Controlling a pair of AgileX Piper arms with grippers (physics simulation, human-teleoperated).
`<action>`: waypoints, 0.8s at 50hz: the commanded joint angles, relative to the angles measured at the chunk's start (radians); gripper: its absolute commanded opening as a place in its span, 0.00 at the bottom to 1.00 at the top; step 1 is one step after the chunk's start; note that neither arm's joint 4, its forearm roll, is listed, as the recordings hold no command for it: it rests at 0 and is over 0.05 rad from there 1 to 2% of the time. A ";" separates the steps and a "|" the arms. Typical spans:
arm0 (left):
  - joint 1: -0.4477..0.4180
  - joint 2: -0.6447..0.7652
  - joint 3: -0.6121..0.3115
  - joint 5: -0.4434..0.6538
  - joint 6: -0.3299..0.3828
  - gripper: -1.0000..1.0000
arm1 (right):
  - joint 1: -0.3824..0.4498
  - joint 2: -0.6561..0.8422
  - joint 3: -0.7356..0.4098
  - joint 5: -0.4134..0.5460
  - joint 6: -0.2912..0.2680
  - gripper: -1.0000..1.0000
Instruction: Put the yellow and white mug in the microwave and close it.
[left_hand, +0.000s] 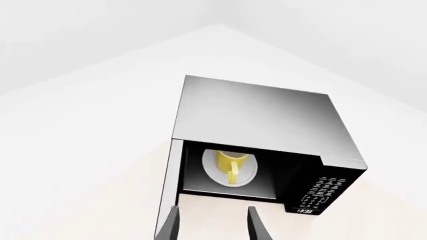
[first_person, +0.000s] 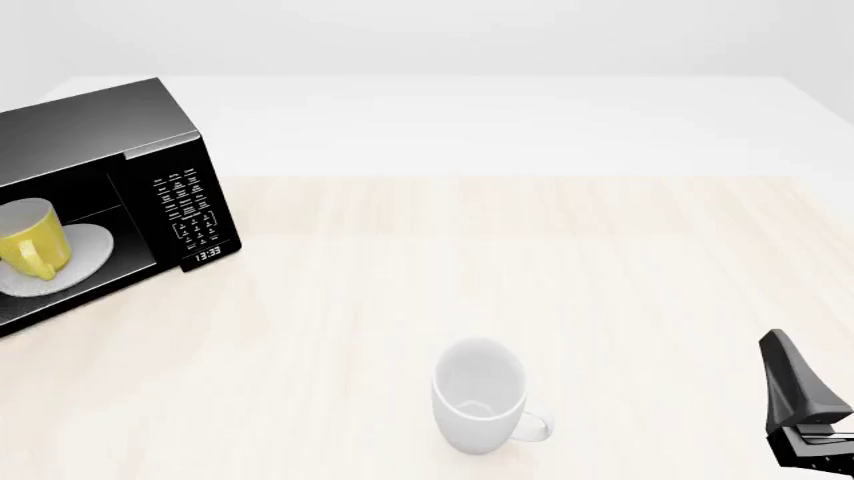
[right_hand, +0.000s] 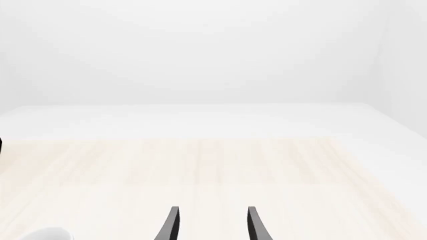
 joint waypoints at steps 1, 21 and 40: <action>0.067 0.016 -0.009 -0.006 -0.001 1.00 | 0.000 0.000 0.000 0.000 0.000 1.00; 0.191 0.040 -0.021 -0.016 -0.014 1.00 | 0.000 0.000 0.000 0.000 0.000 1.00; 0.281 0.096 -0.022 -0.055 -0.023 1.00 | 0.000 0.000 0.000 0.000 0.000 1.00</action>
